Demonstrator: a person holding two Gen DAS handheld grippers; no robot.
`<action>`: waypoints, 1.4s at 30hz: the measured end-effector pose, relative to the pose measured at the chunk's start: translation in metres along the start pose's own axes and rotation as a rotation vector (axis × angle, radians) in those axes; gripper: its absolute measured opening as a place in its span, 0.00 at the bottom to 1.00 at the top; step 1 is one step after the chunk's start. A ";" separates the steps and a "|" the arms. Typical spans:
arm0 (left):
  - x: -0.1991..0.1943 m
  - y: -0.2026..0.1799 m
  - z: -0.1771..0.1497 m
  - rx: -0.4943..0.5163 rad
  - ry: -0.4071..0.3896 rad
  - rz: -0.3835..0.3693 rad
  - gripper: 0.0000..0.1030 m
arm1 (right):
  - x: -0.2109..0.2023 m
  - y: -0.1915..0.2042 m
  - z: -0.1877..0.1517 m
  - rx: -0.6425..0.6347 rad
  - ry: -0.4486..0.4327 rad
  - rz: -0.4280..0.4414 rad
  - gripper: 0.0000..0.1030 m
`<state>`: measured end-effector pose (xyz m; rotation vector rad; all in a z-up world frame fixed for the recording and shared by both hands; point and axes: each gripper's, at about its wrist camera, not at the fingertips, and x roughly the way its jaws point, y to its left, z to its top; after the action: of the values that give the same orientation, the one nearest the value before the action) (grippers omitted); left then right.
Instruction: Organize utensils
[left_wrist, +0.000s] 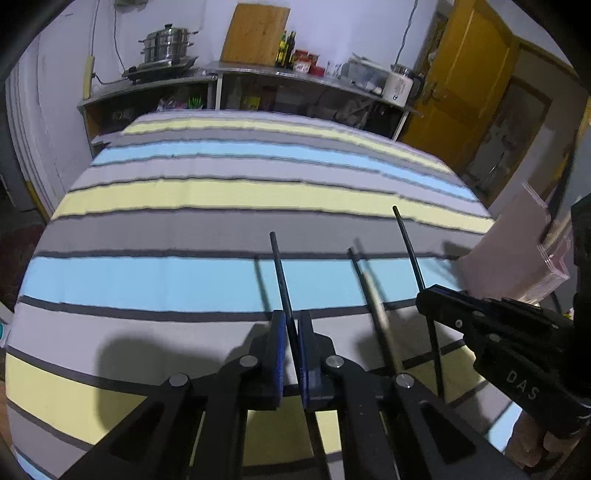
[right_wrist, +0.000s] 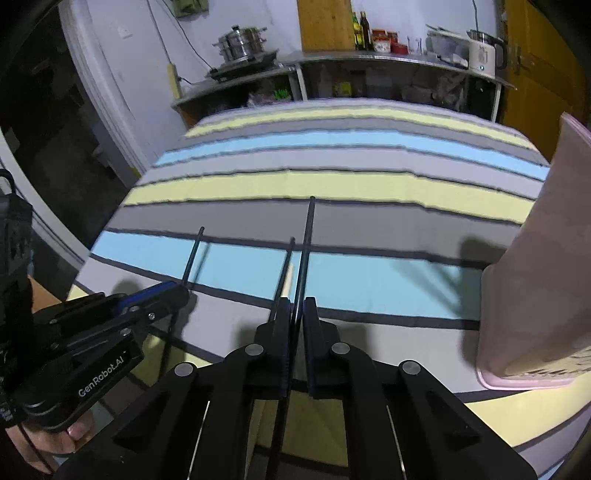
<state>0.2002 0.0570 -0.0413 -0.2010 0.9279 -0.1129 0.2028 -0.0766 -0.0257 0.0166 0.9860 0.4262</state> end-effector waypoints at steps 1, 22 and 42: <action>-0.007 -0.001 0.002 0.000 -0.012 -0.007 0.06 | -0.005 0.000 0.001 -0.001 -0.011 0.005 0.06; -0.127 -0.046 0.025 0.083 -0.190 -0.123 0.05 | -0.138 -0.012 -0.005 0.036 -0.238 0.038 0.05; -0.146 -0.098 0.038 0.154 -0.172 -0.234 0.04 | -0.200 -0.052 -0.019 0.112 -0.327 -0.003 0.05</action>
<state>0.1425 -0.0074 0.1166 -0.1729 0.7187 -0.3770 0.1100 -0.1988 0.1134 0.1802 0.6858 0.3518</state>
